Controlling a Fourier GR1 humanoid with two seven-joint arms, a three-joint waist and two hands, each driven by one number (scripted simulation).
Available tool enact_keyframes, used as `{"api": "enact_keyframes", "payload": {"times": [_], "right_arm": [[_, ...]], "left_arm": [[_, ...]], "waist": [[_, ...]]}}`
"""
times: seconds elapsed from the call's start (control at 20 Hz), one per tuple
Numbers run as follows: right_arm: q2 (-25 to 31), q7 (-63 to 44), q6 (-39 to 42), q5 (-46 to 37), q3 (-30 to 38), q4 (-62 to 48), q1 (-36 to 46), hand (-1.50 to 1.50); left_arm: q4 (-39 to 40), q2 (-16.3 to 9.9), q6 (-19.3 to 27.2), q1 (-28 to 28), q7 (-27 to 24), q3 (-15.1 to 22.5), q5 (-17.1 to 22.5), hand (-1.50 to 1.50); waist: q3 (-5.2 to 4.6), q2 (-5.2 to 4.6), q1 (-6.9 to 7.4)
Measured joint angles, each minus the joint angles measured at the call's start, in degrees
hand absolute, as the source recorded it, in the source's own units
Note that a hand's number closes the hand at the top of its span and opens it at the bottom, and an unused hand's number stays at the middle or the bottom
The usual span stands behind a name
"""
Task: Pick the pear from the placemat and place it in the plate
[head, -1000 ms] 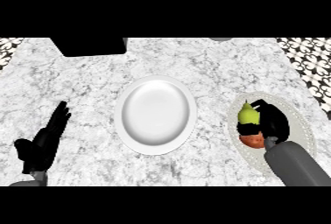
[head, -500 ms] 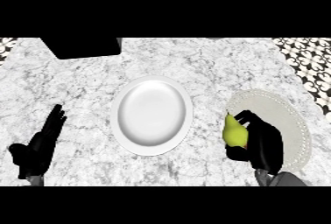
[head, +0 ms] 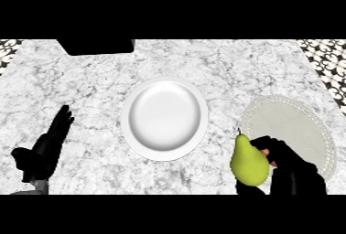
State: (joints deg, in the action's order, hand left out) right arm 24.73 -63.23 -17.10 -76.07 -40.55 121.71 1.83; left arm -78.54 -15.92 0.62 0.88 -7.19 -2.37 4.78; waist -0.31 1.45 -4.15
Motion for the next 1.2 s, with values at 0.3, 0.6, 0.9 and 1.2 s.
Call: {"api": "enact_keyframes", "payload": {"times": [0.3, 0.6, 0.9, 1.2], "right_arm": [[-11.5, -1.9, 12.4, -9.5, -4.3, 4.8, 2.8, 1.5], [-21.0, -1.1, 17.0, -7.6, -1.9, -4.4, 11.7, 1.5], [-23.6, 0.2, 14.4, -0.5, 4.0, -18.9, 22.4, 1.5], [-24.1, 0.3, 8.0, 5.0, 5.7, -33.8, 30.9, 1.5]], "left_arm": [[0.1, 1.0, -0.3, -2.4, 0.5, 1.4, -0.9, 0.0], [0.6, 0.6, -2.1, -3.8, 0.5, 1.2, -0.8, 0.0], [1.1, 0.6, -2.8, -4.4, 0.6, 0.8, -0.9, 0.0], [2.9, 1.5, -2.7, -5.6, -0.5, 1.0, -1.8, 0.0]], "waist": [[0.12, -0.95, 2.83], [0.21, -1.42, 4.39], [0.27, -1.62, 5.09], [0.29, -1.75, 5.57]]}}
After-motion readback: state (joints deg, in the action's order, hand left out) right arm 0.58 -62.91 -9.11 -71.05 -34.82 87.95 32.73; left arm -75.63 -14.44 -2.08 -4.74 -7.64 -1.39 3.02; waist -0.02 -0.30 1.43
